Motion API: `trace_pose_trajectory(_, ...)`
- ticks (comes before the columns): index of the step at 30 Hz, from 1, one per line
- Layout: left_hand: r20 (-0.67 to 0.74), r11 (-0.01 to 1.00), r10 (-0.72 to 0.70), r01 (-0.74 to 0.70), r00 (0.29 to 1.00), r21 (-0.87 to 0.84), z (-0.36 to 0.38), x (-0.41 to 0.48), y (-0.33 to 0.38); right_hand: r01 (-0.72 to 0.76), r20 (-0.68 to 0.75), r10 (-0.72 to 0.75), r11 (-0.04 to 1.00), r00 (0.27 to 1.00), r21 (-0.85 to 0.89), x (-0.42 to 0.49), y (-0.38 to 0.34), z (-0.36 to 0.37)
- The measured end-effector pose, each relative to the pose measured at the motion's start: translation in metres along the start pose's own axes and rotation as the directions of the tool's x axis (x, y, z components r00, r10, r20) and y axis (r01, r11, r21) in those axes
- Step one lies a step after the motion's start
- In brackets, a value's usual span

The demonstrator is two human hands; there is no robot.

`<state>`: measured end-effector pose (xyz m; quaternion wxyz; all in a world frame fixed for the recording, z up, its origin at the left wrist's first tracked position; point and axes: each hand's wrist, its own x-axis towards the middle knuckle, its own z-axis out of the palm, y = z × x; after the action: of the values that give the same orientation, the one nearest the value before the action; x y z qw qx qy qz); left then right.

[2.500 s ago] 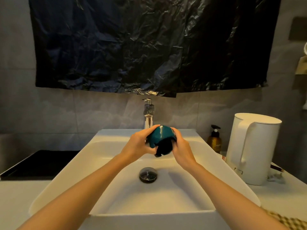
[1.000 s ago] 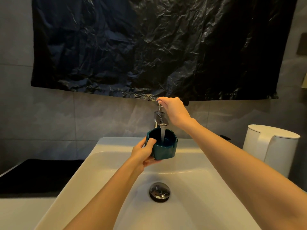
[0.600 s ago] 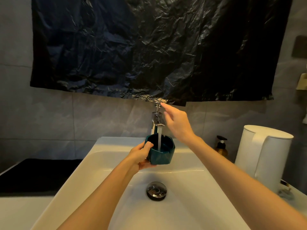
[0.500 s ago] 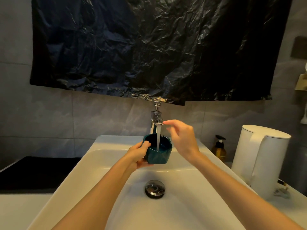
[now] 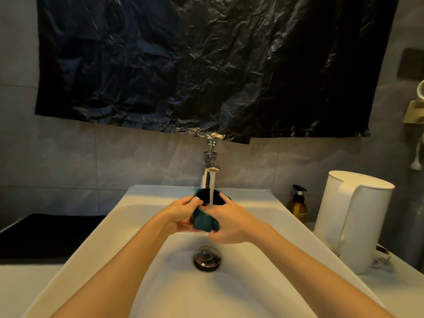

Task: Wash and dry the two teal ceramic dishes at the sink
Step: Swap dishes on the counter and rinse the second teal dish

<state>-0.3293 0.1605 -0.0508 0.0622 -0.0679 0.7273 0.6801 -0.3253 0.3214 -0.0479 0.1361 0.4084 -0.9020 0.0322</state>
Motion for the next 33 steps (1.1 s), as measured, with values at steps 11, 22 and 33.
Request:
trace_pose_trajectory(11, 0.046, 0.995, 0.001, -0.006, 0.999, 0.098, -0.002, 0.003, -0.002, 0.065, -0.083, -0.076, 0.99, 0.994, -0.126, 0.002, 0.004, 0.014)
trace_pose_trajectory(22, -0.08, 0.99, 0.137, -0.134, 0.987, 0.05, -0.005, 0.003, -0.002, -0.115, -0.123, 0.12, 0.992, 0.985, 0.049, -0.002, 0.001, 0.017)
trace_pose_trajectory(33, -0.072, 0.965, 0.251, -0.244, 0.965, 0.092, -0.005, -0.001, -0.001, -0.122, -0.18, 0.101, 0.987, 0.978, -0.109, -0.008, 0.004, 0.017)
